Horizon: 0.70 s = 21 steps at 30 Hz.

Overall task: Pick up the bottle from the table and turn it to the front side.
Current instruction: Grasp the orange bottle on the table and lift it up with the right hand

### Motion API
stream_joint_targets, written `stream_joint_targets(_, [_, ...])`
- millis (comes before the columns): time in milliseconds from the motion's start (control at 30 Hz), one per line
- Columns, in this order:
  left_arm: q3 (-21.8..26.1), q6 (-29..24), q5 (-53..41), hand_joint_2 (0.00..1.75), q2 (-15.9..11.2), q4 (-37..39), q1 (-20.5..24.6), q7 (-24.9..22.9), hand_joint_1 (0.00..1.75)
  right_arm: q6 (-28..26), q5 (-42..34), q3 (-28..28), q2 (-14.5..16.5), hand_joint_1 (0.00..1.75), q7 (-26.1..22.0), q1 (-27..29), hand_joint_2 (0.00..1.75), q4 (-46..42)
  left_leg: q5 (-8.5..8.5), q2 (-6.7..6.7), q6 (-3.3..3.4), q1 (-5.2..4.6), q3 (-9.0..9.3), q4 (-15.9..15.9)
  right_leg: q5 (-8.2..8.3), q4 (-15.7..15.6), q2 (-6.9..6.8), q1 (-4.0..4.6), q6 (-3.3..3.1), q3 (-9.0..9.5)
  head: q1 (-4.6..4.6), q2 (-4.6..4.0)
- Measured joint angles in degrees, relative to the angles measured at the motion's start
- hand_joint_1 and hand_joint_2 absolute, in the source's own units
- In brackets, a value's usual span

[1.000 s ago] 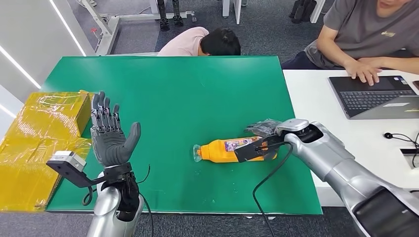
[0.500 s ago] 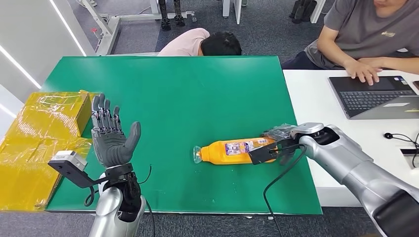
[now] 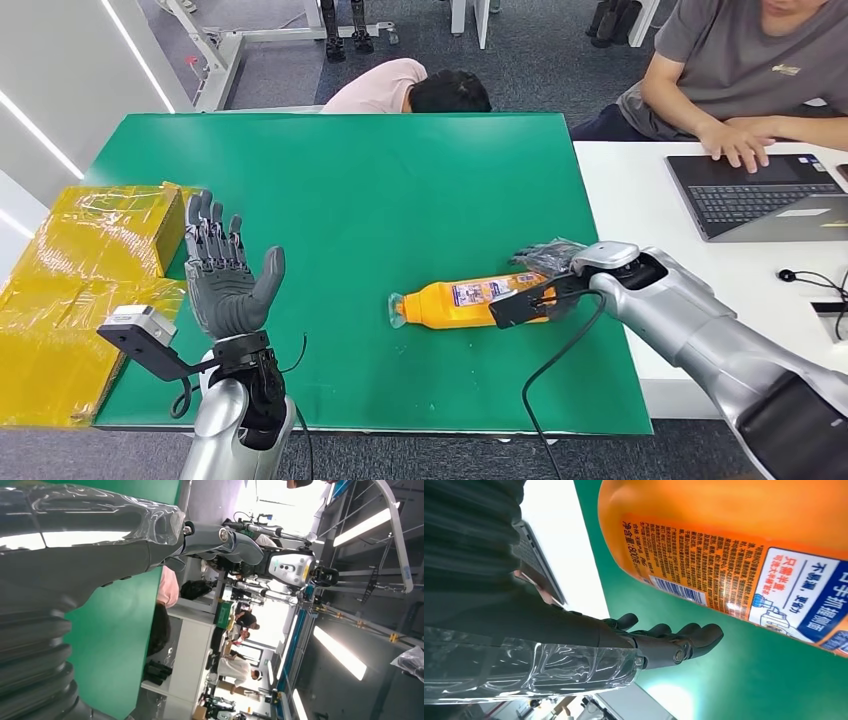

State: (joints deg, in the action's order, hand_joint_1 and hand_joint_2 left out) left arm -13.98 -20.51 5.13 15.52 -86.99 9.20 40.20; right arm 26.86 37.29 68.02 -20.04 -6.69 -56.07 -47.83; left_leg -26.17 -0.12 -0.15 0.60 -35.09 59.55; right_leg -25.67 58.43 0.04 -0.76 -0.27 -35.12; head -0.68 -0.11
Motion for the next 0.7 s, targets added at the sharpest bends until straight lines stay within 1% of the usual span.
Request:
stream_joint_targets(300, [0.01, 0.18, -0.17, 1.75, 0.02, 0.0, 0.0, 0.01, 0.0, -0.11, 0.5, 1.97, 4.38, 0.0, -0.54, -3.61, 1.75, 2.75, 0.0, 0.02, 0.0, 0.01, 0.02, 0.0, 0.0, 0.0, 0.02, 0.01, 0.0, -0.01, -0.01, 0.0])
stream_joint_targets(433, [0.0, 0.24, -0.17, 1.75, 0.02, 0.0, 0.0, 0.01, 0.0, -0.12, 0.44, 2.68, 5.35, 0.0, -0.75, -4.07, 1.75, 3.35, 0.01, -0.05, 0.01, 0.01, 0.0, 0.0, 0.0, 0.0, -0.04, 0.01, 0.0, 0.0, 0.0, 0.0])
stream_joint_targets(533, [-0.01, 0.43, -0.09, 1.75, 0.02, 0.0, 0.01, 0.01, 0.0, -0.07, -0.13, 3.19, 6.17, 0.0, -1.81, -4.13, 1.75, 3.96, 0.01, -0.04, 0.01, 0.0, 0.0, 0.0, 0.0, 0.0, -0.03, 0.01, 0.0, 0.0, 0.0, 0.0])
stream_joint_targets(700, [-0.01, 0.8, 0.17, 1.75, 0.04, 0.0, 0.02, 0.01, 0.0, -0.87, -0.46, 4.01, 7.72, 0.0, -2.39, -3.34, 1.75, 5.54, 0.01, -0.02, 0.01, 0.0, 0.01, 0.01, 0.0, -0.01, 0.0, 0.0, 0.0, -0.01, 0.0, 0.0])
